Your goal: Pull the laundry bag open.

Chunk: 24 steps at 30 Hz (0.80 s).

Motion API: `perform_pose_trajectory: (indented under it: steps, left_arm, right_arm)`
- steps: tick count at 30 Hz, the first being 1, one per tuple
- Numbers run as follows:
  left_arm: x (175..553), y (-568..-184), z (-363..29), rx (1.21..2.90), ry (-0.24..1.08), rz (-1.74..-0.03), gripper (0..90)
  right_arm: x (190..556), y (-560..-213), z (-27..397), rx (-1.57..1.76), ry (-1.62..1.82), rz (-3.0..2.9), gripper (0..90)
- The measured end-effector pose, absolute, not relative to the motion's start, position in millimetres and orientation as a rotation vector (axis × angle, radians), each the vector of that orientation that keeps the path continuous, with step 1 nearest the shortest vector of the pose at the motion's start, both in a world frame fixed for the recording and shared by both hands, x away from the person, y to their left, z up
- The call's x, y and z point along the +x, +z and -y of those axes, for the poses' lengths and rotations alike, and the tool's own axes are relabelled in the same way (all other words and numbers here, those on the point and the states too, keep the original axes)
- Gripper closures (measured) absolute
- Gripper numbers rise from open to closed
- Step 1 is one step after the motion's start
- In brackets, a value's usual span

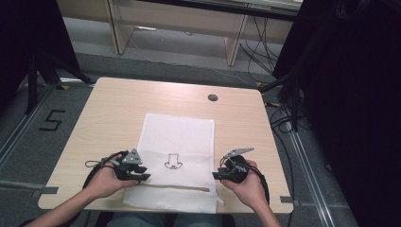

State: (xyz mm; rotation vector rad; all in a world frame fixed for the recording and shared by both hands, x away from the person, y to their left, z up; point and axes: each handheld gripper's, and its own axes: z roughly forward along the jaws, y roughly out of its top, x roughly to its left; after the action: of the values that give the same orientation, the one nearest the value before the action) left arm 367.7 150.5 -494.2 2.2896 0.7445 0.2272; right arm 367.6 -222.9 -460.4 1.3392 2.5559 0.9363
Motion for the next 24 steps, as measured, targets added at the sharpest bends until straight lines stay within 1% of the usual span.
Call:
perform_pose_trajectory:
  steps: [2,3,5,6,7,8,9,10,11,13,16,18,19,21,24]
  left_arm:
    - [367,-494,-151,2.278,0.219,-0.758,65.4]
    - [369,-493,-152,2.282,0.241,-0.740,65.4]
    - [368,-494,-151,2.253,0.234,-0.755,63.5]
    - [368,-493,-151,2.253,0.238,-0.742,61.0]
    - [368,-493,-151,2.251,0.257,-0.733,61.0]
    - [367,-493,-151,2.234,0.254,-0.729,59.7]
    - [366,-492,-151,2.232,0.264,-0.705,59.6]
    - [364,-492,-151,2.220,0.257,-0.716,59.8]
    - [364,-491,-151,2.215,0.262,-0.685,60.2]
    - [363,-491,-151,2.213,0.261,-0.708,59.6]
    - [364,-490,-150,2.207,0.264,-0.664,58.8]
    - [362,-491,-147,2.176,0.238,-0.690,58.0]
    - [362,-489,-145,2.171,0.241,-0.682,57.6]
    - [363,-489,-142,2.188,0.249,-0.662,56.6]
    - [362,-487,-138,2.180,0.241,-0.654,55.5]
  right_arm:
    - [368,-459,225,1.374,0.925,-2.559,65.0]
    - [368,-459,225,1.374,0.925,-2.559,65.0]
    - [367,-459,226,1.370,0.914,-2.555,66.1]
    - [366,-458,228,1.358,0.915,-2.563,70.7]
    - [366,-458,228,1.358,0.915,-2.563,70.7]
    - [365,-458,229,1.342,0.909,-2.569,73.8]
    - [364,-458,229,1.314,0.886,-2.583,77.0]
    - [363,-456,228,1.340,0.863,-2.598,79.6]
    - [361,-453,228,1.316,0.815,-2.611,85.9]
    - [360,-451,226,1.311,0.796,-2.627,89.9]
    - [357,-450,222,1.360,0.758,-2.642,90.0]
    - [358,-454,220,1.319,0.747,-2.679,90.0]
    - [356,-455,219,1.362,0.715,-2.691,90.0]
    - [358,-460,218,1.303,0.724,-2.730,90.0]
    - [357,-464,214,1.305,0.709,-2.761,90.0]
